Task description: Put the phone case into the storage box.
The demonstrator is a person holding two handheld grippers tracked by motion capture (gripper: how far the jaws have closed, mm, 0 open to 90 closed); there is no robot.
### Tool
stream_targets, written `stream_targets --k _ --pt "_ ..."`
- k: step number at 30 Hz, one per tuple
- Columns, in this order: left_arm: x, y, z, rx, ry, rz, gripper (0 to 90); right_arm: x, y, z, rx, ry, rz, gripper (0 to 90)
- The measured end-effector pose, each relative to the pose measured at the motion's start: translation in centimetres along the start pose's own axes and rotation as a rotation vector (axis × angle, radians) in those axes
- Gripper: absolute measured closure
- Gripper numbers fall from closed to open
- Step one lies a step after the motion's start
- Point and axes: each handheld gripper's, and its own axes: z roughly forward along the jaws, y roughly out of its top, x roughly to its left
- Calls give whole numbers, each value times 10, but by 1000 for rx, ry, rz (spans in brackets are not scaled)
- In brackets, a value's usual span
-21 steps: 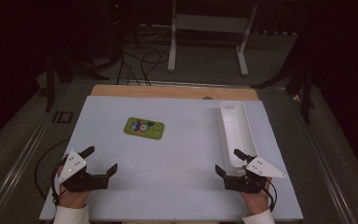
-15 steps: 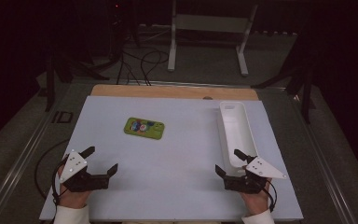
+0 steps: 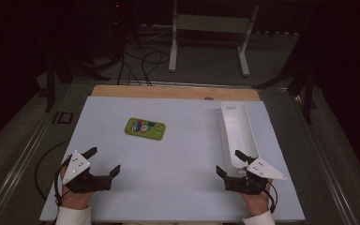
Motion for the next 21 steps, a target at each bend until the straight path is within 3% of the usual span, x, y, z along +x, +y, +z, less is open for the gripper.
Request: stream_targets --k 8,21 --pt "-1 3 1 -2 -1 -3 0 0 0 0 -3 -7 3 83" --pt "1 20 5 -16 -14 20 0 0 1 -2 -10 -18 -1 84"
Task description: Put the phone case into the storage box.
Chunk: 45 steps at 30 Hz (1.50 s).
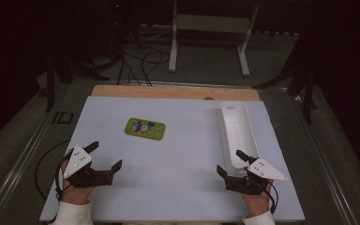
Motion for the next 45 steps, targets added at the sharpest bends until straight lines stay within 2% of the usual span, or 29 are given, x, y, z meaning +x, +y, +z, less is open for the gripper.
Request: stream_targets --k 15,28,45 --pt "3 16 17 12 3 36 0 1 0 -1 -3 -4 0 83" --pt "7 23 34 24 0 30 0 2 0 -1 -3 1 -1 83" --pt "12 27 49 47 -5 29 0 2 0 0 -1 2 0 83"
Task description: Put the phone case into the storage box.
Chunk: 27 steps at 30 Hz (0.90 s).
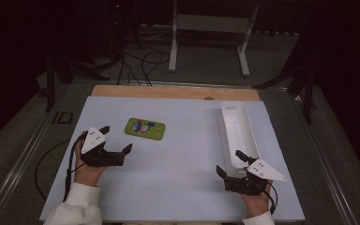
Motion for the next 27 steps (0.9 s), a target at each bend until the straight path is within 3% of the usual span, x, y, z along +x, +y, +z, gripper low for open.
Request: stream_targets --k 27 --pt "10 8 26 33 11 -9 5 1 1 0 -3 -1 3 84"
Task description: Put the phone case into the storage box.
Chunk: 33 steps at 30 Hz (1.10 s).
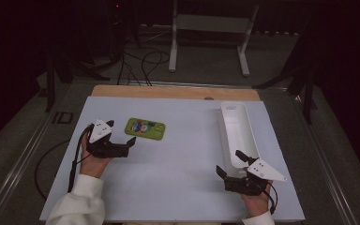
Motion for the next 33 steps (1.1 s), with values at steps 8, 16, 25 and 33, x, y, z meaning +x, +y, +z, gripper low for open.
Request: stream_targets --k 8,16,25,33 --pt "6 0 10 16 5 -11 8 0 0 0 0 -1 2 84" --pt "12 0 21 28 17 -19 8 0 0 0 0 -2 0 84" --pt "17 2 30 34 23 -28 7 1 0 1 -1 3 3 84" --pt "24 3 41 46 34 -46 8 1 0 0 -2 2 4 84"
